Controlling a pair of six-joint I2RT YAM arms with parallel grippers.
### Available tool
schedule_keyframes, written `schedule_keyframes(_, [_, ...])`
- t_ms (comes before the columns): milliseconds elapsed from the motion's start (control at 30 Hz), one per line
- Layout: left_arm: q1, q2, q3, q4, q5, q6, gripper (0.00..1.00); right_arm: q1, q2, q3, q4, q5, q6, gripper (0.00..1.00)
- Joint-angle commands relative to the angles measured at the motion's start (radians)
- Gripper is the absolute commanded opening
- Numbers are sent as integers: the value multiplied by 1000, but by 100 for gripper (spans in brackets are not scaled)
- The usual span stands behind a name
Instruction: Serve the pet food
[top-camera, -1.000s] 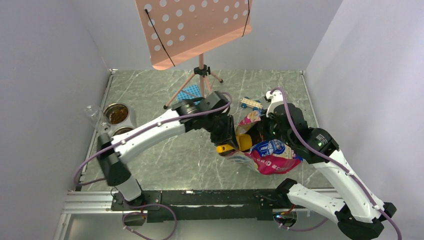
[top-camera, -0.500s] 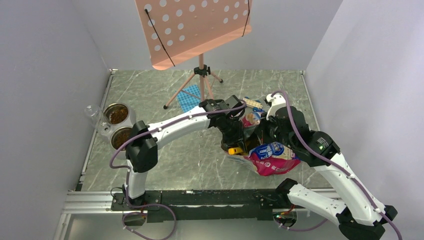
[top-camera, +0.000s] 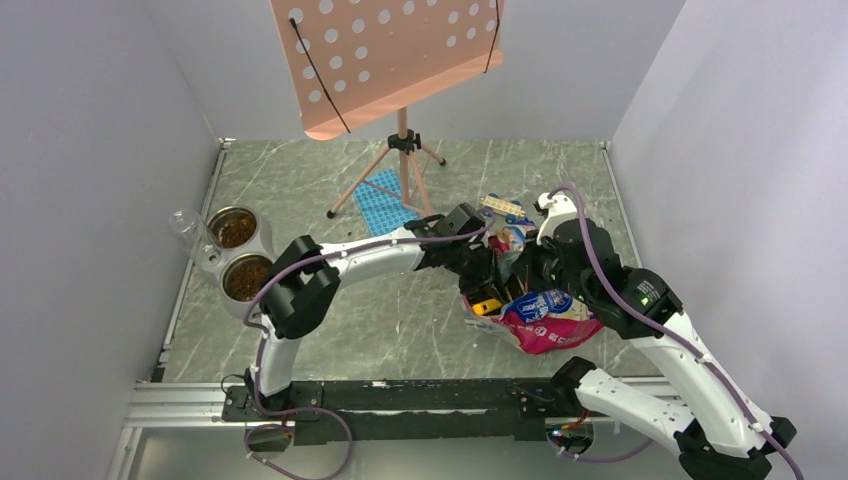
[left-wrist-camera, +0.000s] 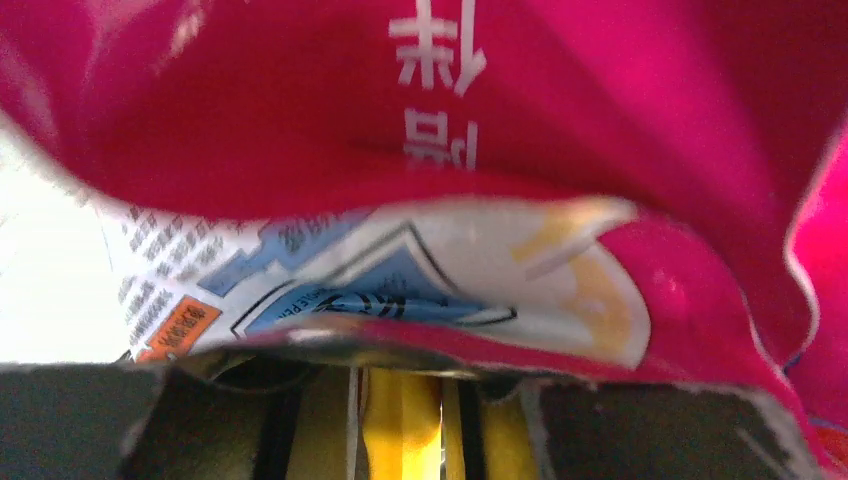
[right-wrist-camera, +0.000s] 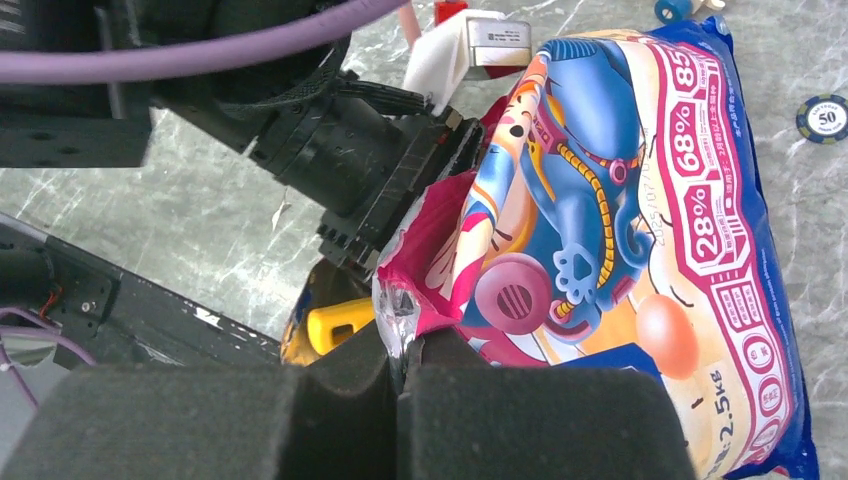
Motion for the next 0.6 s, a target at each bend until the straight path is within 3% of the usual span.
schedule_keyframes(0, [-2, 84, -169, 594, 112, -86, 0, 14, -65, 55, 214, -73, 52, 0])
schedule_keyframes(133, [7, 13, -321, 1018, 198, -152, 0, 13, -69, 49, 210, -67, 48, 0])
schedule_keyframes(367, [42, -132, -582, 1389, 211, -233, 0, 13, -80, 47, 194, -22, 37, 0])
schedule_keyframes(433, [51, -184, -657, 1423, 204, -243, 0, 13, -84, 51, 187, 2, 35, 0])
schedule_keyframes(567, [58, -297, -705, 1243, 194, -148, 0, 13, -90, 56, 167, 69, 37, 0])
